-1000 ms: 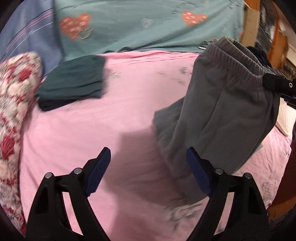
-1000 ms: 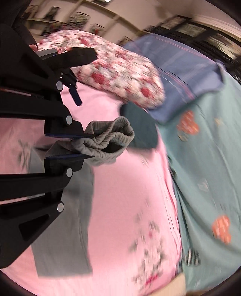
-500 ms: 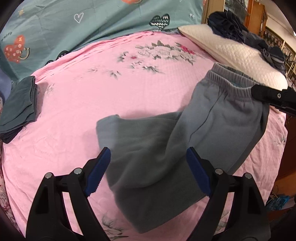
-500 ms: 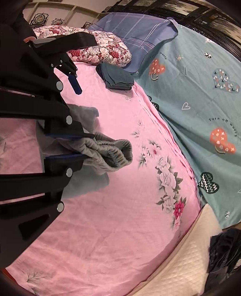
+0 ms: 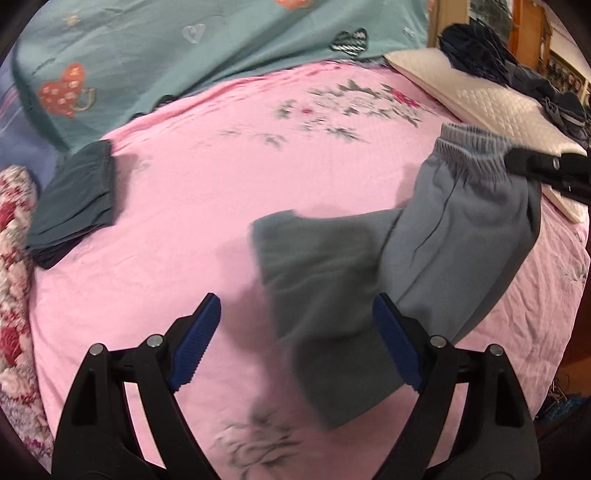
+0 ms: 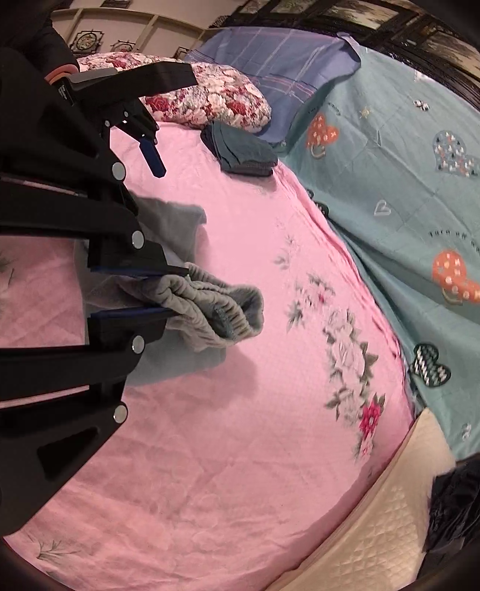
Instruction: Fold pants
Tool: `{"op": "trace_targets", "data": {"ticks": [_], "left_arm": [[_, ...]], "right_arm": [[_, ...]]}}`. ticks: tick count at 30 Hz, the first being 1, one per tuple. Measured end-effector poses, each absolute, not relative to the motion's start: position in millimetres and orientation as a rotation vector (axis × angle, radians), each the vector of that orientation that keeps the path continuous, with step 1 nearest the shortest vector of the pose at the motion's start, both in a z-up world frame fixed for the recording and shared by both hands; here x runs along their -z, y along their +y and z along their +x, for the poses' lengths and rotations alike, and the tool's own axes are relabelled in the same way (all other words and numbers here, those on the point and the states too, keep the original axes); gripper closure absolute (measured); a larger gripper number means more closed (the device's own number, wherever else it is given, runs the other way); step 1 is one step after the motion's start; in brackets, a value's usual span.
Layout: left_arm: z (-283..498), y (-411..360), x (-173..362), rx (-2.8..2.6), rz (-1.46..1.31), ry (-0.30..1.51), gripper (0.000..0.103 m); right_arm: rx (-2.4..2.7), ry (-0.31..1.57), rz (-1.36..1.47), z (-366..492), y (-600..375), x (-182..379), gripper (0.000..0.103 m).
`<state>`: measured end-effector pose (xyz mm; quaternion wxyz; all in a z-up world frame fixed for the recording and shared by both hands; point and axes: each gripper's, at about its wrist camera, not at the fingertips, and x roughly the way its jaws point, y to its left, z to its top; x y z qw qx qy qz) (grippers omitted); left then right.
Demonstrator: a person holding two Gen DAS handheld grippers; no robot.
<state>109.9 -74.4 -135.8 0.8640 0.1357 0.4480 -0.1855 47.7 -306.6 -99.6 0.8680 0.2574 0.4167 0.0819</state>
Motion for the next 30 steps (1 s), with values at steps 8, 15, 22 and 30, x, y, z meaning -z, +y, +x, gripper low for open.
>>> {"op": "trace_targets", "data": {"ticks": [8, 15, 22, 30], "left_arm": [[83, 56, 116, 0.125, 0.189, 0.942, 0.017], [66, 100, 116, 0.019, 0.162, 0.965, 0.017], [73, 65, 120, 0.094, 0.182, 0.959, 0.017], [101, -18, 118, 0.296, 0.180, 0.907, 0.017]], "right_arm": [[-0.493, 0.765, 0.441, 99, -167, 36, 0.089], [-0.669, 0.766, 0.413, 123, -62, 37, 0.089], [-0.562, 0.765, 0.480, 117, -114, 44, 0.089], [-0.234, 0.830, 0.572, 84, -253, 88, 0.089]]}}
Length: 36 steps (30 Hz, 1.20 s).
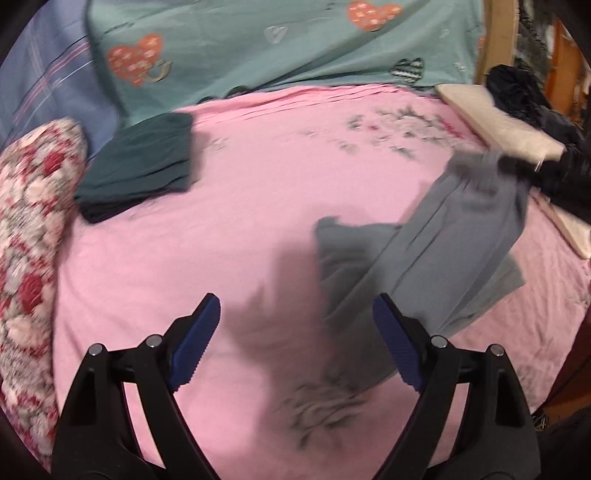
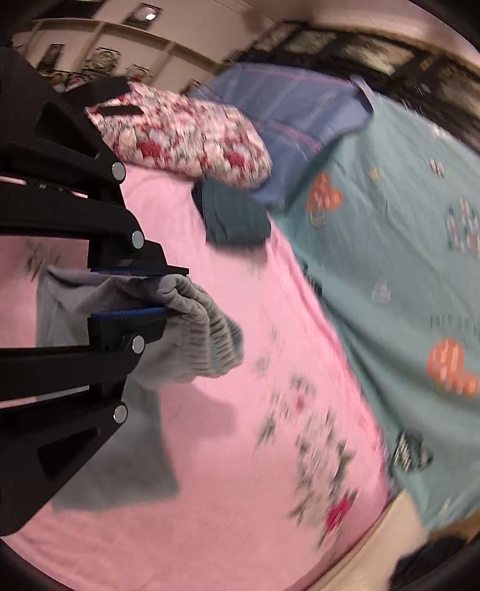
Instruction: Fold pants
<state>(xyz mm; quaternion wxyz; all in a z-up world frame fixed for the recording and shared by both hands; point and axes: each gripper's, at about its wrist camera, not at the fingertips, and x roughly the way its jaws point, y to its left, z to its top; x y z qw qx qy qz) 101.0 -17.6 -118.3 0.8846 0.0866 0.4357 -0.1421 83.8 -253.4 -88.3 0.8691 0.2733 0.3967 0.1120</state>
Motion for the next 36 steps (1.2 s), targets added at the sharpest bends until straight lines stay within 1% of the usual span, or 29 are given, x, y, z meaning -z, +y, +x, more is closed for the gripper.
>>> {"op": "trace_targets", "data": {"ticks": [5, 9, 12, 13, 14, 15, 18, 20, 23, 28, 33, 34, 35, 36], "left_arm": [[113, -72, 121, 0.423, 0.226, 0.879, 0.017], [124, -93, 146, 0.465, 0.220, 0.944, 0.017], [125, -103, 168, 0.472, 0.264, 0.989, 0.017], [123, -105, 175, 0.474, 0.277, 1.001, 0.017], [121, -107, 181, 0.477, 0.295, 1.018, 0.017], [119, -107, 185, 0.482, 0.305, 1.025, 0.017], [110, -107, 194, 0.483, 0.327, 1.036, 0.017], [107, -107, 196, 0.473, 0.329, 1.037, 0.017], [106, -106, 193, 0.459, 0.307, 1.042, 0.017], [105, -104, 191, 0.443, 0.302, 1.046, 0.017], [106, -103, 195, 0.420, 0.296, 1.059, 0.017], [107, -103, 193, 0.417, 0.292, 1.056, 0.017], [107, -102, 190, 0.415, 0.285, 1.051, 0.017], [106, -103, 188, 0.415, 0.281, 1.048, 0.017]], "right_arm": [[-0.165, 0.922, 0.570, 59, -290, 131, 0.089], [-0.158, 0.979, 0.541, 38, -297, 151, 0.089], [-0.136, 1.056, 0.531, 29, -301, 172, 0.088], [-0.128, 1.085, 0.524, 28, -303, 177, 0.086], [-0.113, 1.112, 0.514, 26, -304, 181, 0.078], [-0.095, 1.129, 0.508, 23, -308, 182, 0.074], [-0.085, 1.096, 0.532, 20, -322, 165, 0.063], [-0.086, 1.056, 0.539, 27, -329, 152, 0.048], [-0.118, 1.033, 0.513, 51, -329, 143, 0.044], [-0.199, 1.113, 0.392, 93, -306, 161, 0.044], [-0.271, 1.208, 0.319, 106, -282, 178, 0.044], [-0.261, 1.203, 0.291, 106, -279, 177, 0.052], [-0.266, 1.199, 0.267, 106, -277, 175, 0.069], [-0.289, 1.192, 0.263, 106, -277, 170, 0.075]]}}
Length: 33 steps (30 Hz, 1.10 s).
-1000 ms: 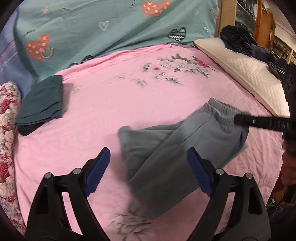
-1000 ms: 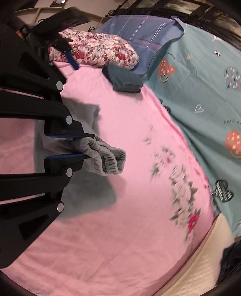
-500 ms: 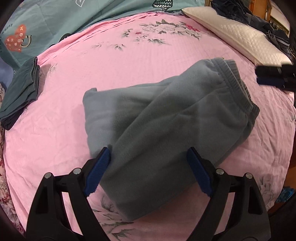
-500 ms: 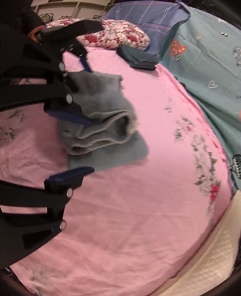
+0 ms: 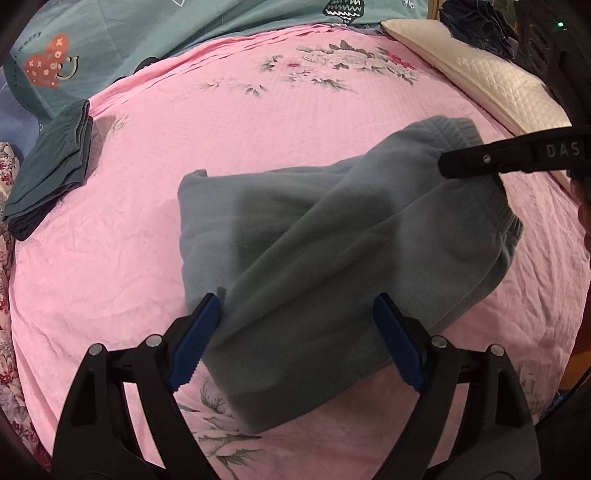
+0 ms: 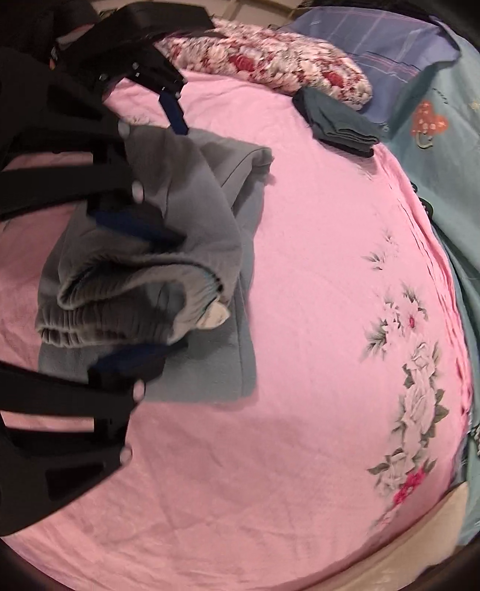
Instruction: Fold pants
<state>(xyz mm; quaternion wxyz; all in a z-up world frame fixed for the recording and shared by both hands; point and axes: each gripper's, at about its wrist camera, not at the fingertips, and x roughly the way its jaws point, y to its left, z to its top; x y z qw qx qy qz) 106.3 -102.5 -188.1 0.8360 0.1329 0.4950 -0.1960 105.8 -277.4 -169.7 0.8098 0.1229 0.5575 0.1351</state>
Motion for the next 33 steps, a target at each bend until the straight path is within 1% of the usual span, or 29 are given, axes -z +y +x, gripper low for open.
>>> {"op": "trace_targets", "data": {"ticks": [1, 3, 5, 6, 8, 9, 10, 11, 13, 16, 19, 23, 26, 28, 31, 32, 33], "left_arm": [[106, -103, 185, 0.415, 0.279, 1.040, 0.017], [104, -104, 178, 0.417, 0.280, 1.017, 0.016], [105, -107, 180, 0.414, 0.287, 1.024, 0.013], [105, -108, 183, 0.413, 0.288, 1.035, 0.012], [105, -108, 193, 0.407, 0.286, 1.069, 0.012], [104, -107, 197, 0.407, 0.284, 1.081, 0.012], [103, -106, 198, 0.408, 0.283, 1.087, 0.012], [102, -105, 198, 0.407, 0.285, 1.086, 0.012], [100, -102, 197, 0.400, 0.287, 1.077, 0.012], [98, -91, 200, 0.378, 0.262, 1.089, 0.011], [97, -79, 201, 0.358, 0.223, 1.100, 0.011], [89, -67, 190, 0.321, 0.240, 1.055, 0.011], [82, -52, 182, 0.286, 0.243, 1.030, 0.011], [79, -40, 179, 0.255, 0.222, 1.030, 0.011], [73, -18, 178, 0.202, 0.192, 1.040, 0.011], [72, -10, 179, 0.183, 0.179, 1.046, 0.011], [71, -3, 179, 0.169, 0.166, 1.051, 0.011]], "right_arm": [[-0.299, 1.174, 0.263, 104, -279, 162, 0.080], [-0.310, 1.119, 0.259, 98, -285, 143, 0.081], [-0.282, 1.070, 0.255, 91, -296, 129, 0.081], [-0.249, 1.068, 0.255, 89, -306, 130, 0.081], [-0.209, 1.126, 0.275, 88, -321, 149, 0.079], [-0.191, 1.184, 0.299, 89, -328, 167, 0.077], [-0.174, 1.222, 0.312, 89, -333, 179, 0.070], [-0.154, 1.241, 0.311, 87, -334, 185, 0.059], [-0.105, 1.255, 0.297, 85, -339, 181, 0.043], [-0.071, 1.170, 0.277, 82, -340, 150, 0.040], [-0.146, 1.060, 0.295, 87, -320, 115, 0.040], [-0.371, 1.027, 0.201, 123, -253, 101, 0.040], [-0.474, 1.074, 0.122, 154, -205, 115, 0.040], [-0.535, 1.179, 0.046, 183, -172, 137, 0.040], [-0.616, 1.273, -0.059, 200, -142, 160, 0.041], [-0.648, 1.302, -0.091, 203, -133, 165, 0.044], [-0.678, 1.337, -0.142, 205, -123, 172, 0.060]]}}
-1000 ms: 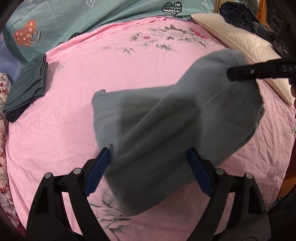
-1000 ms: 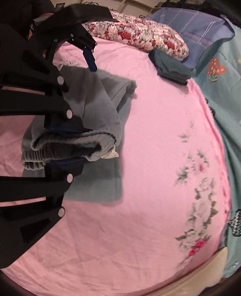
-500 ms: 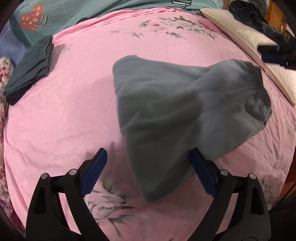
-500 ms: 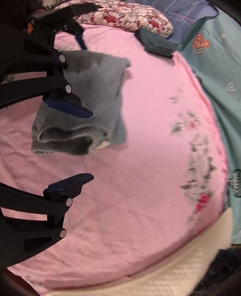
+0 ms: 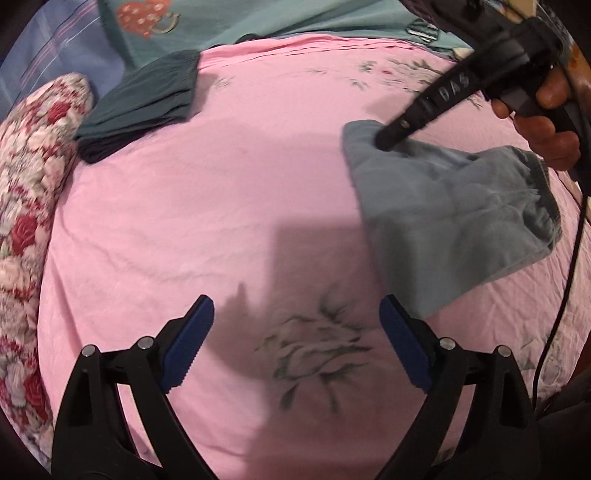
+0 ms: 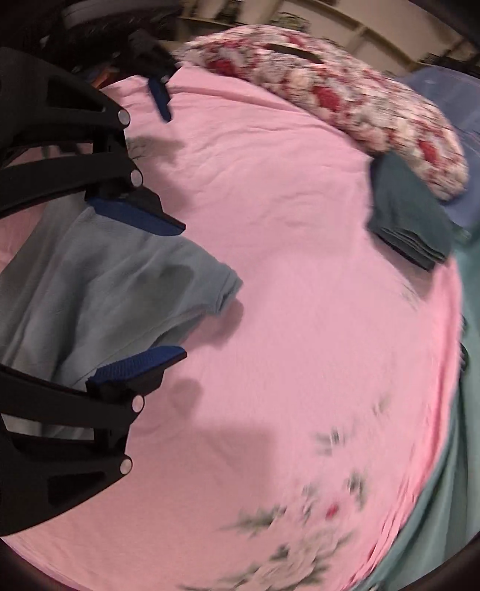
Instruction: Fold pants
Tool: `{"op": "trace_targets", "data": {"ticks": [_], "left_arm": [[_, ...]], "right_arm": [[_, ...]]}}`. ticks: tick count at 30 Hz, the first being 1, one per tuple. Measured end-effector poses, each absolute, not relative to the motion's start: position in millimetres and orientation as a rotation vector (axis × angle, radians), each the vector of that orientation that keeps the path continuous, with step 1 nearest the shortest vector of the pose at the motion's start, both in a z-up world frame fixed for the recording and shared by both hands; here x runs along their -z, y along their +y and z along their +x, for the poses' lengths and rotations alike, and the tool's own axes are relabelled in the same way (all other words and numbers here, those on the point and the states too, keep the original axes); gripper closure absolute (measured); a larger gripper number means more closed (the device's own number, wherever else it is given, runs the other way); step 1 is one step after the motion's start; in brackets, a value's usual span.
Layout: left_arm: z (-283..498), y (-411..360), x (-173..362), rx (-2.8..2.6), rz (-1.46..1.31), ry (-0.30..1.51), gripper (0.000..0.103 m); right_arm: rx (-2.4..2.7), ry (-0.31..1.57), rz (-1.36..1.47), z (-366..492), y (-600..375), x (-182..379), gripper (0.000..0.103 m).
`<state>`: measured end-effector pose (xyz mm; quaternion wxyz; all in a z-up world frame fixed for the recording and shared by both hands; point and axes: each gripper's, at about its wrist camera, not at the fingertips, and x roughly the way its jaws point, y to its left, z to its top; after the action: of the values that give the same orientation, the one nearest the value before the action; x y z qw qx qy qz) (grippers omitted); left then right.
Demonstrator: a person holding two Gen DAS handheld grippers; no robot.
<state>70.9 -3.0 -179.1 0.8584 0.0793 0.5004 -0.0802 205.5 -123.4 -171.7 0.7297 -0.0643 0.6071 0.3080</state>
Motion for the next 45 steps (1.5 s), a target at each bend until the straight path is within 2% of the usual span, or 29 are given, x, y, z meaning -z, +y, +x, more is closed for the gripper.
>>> {"op": "trace_targets", "data": {"ticks": [1, 2, 3, 4, 8, 13, 16, 18, 21, 24, 29, 30, 31, 33, 37, 43, 45], "left_arm": [[70, 4, 180, 0.151, 0.152, 1.056, 0.011], [69, 9, 180, 0.140, 0.146, 1.058, 0.011], [67, 13, 180, 0.129, 0.140, 1.059, 0.011], [67, 16, 180, 0.121, 0.137, 1.060, 0.011], [66, 19, 179, 0.115, 0.139, 1.063, 0.011], [70, 10, 177, 0.140, 0.164, 1.055, 0.011], [77, 2, 166, 0.172, 0.172, 1.017, 0.011], [83, -2, 158, 0.195, 0.156, 0.997, 0.011], [95, -17, 143, 0.274, 0.121, 0.958, 0.011], [106, -42, 141, 0.377, 0.098, 0.951, 0.010], [126, -85, 185, 0.461, 0.114, 1.082, 0.010], [129, -85, 200, 0.430, 0.118, 1.126, 0.010], [132, -82, 214, 0.412, 0.103, 1.174, 0.008], [123, -76, 215, 0.394, 0.095, 1.146, 0.006], [107, -65, 201, 0.368, 0.142, 1.124, 0.007], [86, -35, 173, 0.279, 0.162, 1.052, 0.007], [81, -21, 167, 0.248, 0.158, 1.040, 0.007]], "right_arm": [[-0.677, 1.364, -0.202, 207, -116, 177, 0.080], [-0.678, 1.371, -0.241, 206, -113, 179, 0.089], [-0.687, 1.362, -0.277, 208, -107, 178, 0.096], [-0.704, 1.347, -0.296, 209, -102, 175, 0.096], [-0.739, 1.275, -0.326, 214, -84, 164, 0.096], [-0.653, 1.230, -0.340, 222, -75, 188, 0.093], [-0.485, 1.151, -0.277, 205, -94, 171, 0.059], [-0.439, 1.035, -0.189, 178, -117, 144, 0.052], [-0.344, 0.988, -0.083, 143, -161, 121, 0.052], [-0.250, 1.031, 0.065, 118, -218, 124, 0.052], [-0.189, 1.180, 0.320, 95, -291, 173, 0.053], [-0.200, 1.180, 0.430, 90, -310, 185, 0.055], [-0.211, 1.161, 0.508, 86, -319, 189, 0.061], [-0.198, 1.164, 0.623, 83, -330, 190, 0.062], [-0.150, 1.156, 0.578, 86, -322, 167, 0.061], [-0.345, 1.044, 0.366, 115, -242, 118, 0.061], [-0.409, 1.045, 0.279, 130, -201, 123, 0.070]]}}
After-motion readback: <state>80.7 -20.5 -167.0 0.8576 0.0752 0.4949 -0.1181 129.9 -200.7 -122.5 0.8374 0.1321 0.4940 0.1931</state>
